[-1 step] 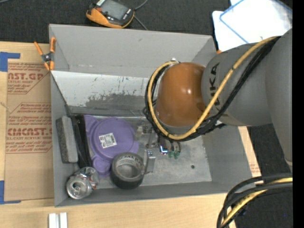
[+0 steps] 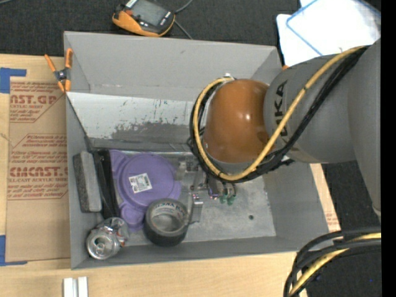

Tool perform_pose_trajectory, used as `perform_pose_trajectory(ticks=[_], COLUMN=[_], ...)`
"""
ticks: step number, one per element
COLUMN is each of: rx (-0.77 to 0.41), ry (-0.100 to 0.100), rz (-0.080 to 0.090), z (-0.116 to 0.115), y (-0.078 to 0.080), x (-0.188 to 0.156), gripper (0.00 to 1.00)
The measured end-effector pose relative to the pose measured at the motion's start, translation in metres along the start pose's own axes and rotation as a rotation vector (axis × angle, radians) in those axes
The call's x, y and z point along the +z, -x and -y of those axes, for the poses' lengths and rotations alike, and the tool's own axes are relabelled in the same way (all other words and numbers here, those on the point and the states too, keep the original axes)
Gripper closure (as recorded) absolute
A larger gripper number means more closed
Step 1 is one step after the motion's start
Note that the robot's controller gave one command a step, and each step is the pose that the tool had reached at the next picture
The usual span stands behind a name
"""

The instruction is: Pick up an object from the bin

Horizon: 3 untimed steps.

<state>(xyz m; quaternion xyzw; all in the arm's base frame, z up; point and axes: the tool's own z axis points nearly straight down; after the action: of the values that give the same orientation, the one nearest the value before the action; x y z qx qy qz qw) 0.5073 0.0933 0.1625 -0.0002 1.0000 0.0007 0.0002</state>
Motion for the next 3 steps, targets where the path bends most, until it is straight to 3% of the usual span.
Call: perform_pose_trajectory(ticks=[1, 2, 3], rx=[-0.296, -0.331, -0.799], ry=[0.001, 0.0, -0.01], rz=[0.01, -0.001, -0.006], z=[-0.061, -0.068, -0.146], y=[-0.006, -0.021, -0.017], x=[0.071, 0.033, 0.062], gripper=[0.0, 0.0, 0.0])
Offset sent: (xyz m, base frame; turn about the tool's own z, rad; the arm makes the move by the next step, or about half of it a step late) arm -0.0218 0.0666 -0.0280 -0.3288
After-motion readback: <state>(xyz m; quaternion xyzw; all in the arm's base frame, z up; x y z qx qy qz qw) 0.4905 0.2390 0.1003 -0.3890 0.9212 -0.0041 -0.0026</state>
